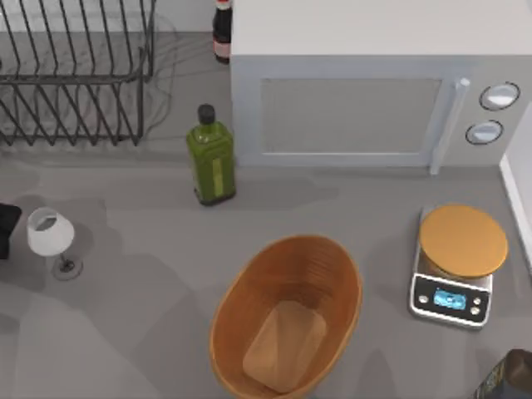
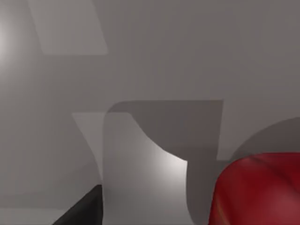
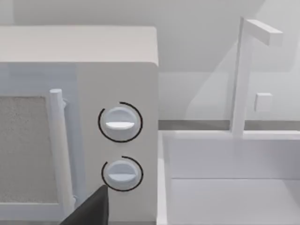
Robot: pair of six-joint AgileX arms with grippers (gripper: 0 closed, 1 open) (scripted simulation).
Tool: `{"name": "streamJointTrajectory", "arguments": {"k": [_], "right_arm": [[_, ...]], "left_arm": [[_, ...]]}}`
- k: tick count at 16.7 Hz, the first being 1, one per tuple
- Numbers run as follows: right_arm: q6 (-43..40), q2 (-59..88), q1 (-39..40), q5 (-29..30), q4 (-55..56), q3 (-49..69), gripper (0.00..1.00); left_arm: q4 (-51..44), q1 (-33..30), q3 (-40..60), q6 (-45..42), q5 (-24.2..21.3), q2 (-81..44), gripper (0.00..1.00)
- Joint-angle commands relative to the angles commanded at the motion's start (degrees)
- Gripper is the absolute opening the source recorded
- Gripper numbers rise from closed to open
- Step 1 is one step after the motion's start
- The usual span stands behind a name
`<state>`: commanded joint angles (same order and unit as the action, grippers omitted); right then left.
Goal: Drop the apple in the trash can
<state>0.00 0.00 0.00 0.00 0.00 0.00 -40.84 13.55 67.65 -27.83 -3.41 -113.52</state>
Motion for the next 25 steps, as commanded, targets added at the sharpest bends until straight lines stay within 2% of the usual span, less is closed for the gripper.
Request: {"name": "streamJointTrajectory", "arguments": {"k": [4, 17, 25], "right_arm": [[0.0, 0.0, 0.0, 0.0, 0.0, 0.0, 1.0], [0.0, 0.0, 0.0, 0.0, 0.0, 0.0, 1.0], [0.0, 0.0, 0.0, 0.0, 0.0, 0.0, 1.0]], "left_arm": [[0.1, -0.1, -0.1, 0.1, 0.0, 0.0, 1.0], [0.1, -0.1, -0.1, 0.1, 0.0, 0.0, 0.02], [0.1, -0.1, -0.1, 0.1, 0.0, 0.0, 0.0]]}}
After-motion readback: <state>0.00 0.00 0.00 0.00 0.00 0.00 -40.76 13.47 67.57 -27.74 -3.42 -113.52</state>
